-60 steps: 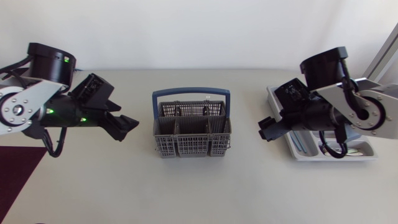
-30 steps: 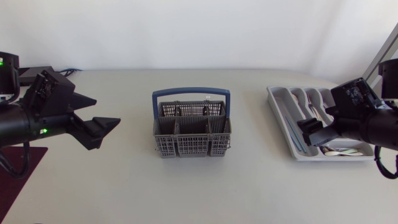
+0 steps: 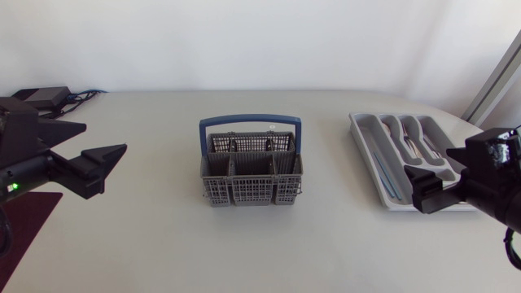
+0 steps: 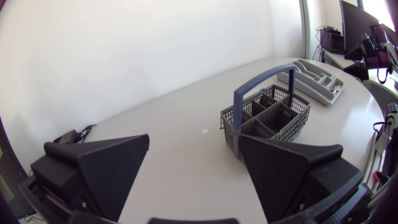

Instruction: Sort the cutlery from the basket into the organizer compartments.

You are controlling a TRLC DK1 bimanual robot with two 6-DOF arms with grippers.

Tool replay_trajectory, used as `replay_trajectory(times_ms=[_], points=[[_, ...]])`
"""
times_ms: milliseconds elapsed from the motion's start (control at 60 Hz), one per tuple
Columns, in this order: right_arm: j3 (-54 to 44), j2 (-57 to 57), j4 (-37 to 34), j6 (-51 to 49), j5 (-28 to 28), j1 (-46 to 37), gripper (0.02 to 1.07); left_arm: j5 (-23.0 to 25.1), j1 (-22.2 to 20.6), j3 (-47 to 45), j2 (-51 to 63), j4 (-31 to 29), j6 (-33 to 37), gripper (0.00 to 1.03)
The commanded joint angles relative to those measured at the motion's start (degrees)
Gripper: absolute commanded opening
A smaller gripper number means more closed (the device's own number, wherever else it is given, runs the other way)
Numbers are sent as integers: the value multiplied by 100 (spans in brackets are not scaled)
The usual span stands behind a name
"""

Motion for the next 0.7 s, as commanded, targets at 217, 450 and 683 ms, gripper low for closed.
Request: replay_trajectory(times_ms=[217, 450, 683], points=[[-809, -999, 347, 345, 11, -73, 102, -51, 269, -1004, -766, 1048, -490, 99], [-1387, -1695, 751, 813, 13, -111, 102, -248, 350, -1610, -1451, 1278, -866, 99], [-1935, -2354, 1135, 1258, 15, -148, 102, -469, 370, -2194, -2111, 1458, -1184, 99]])
